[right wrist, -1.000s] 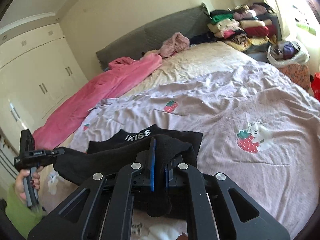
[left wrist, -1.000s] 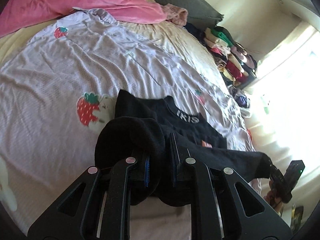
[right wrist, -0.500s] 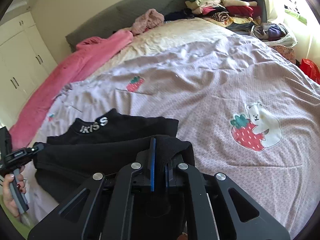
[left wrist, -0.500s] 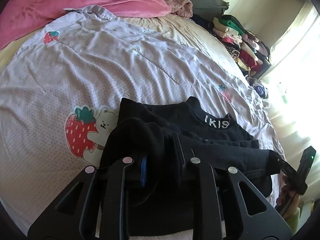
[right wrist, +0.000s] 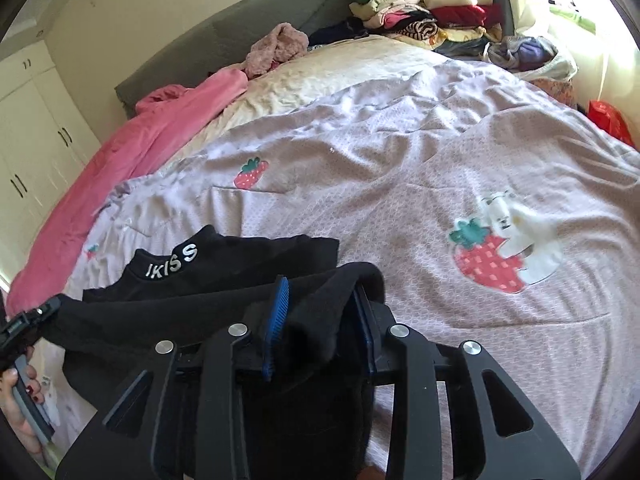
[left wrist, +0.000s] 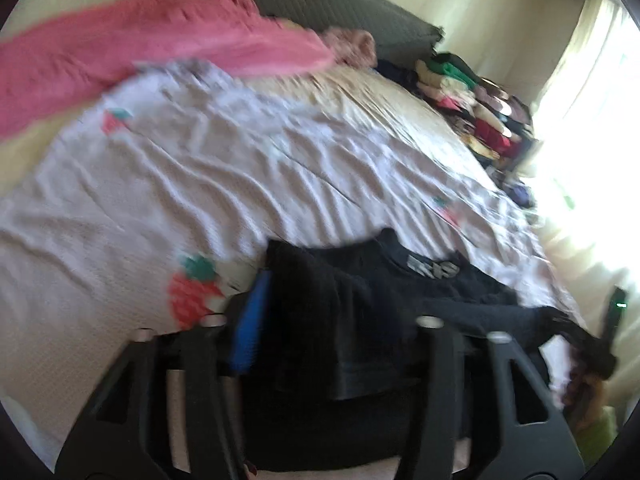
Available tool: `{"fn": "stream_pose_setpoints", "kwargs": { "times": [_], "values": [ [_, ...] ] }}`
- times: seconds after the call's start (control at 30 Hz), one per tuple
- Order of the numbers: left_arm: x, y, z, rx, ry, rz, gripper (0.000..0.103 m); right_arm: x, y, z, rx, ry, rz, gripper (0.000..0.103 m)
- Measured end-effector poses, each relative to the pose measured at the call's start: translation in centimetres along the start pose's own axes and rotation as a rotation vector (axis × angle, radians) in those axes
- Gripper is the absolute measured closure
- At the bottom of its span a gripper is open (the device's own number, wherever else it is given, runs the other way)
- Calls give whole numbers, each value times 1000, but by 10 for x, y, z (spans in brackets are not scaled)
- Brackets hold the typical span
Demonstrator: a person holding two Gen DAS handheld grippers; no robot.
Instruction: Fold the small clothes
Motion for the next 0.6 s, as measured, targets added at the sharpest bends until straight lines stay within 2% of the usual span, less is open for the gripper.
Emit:
{"fn": "stream_pose_setpoints", "kwargs": {
  "times": [0.03,0.07,0.23,0.47,0.6],
  "values": [
    [-6,4,-1,13,9,29,49,-6,2,1,-11,-18,21,47],
    [-11,6,-1,18,8,48,49,-12,4,3,-16,-27,43,45],
    [-33,15,-7,16,20,122,48,-40,5,7,-37,-48,98,45],
    [-44,-3,0,36,3,93,48,-73,-17,-42,-244,-1,131,45],
    [-31,-38,18,116,17,11,48,-73,-39,-78,-351,67,92,47]
  ]
}}
Point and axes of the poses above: each gripper's, at about its wrist camera, not at the fingertips, and x roughly the way its jaws point, z to its right, y to its top, the point moved 7 cm from there along x, roughly the way its jaws point, and after that the axes turned 12 degrees about -x, right-handed, at the moved point
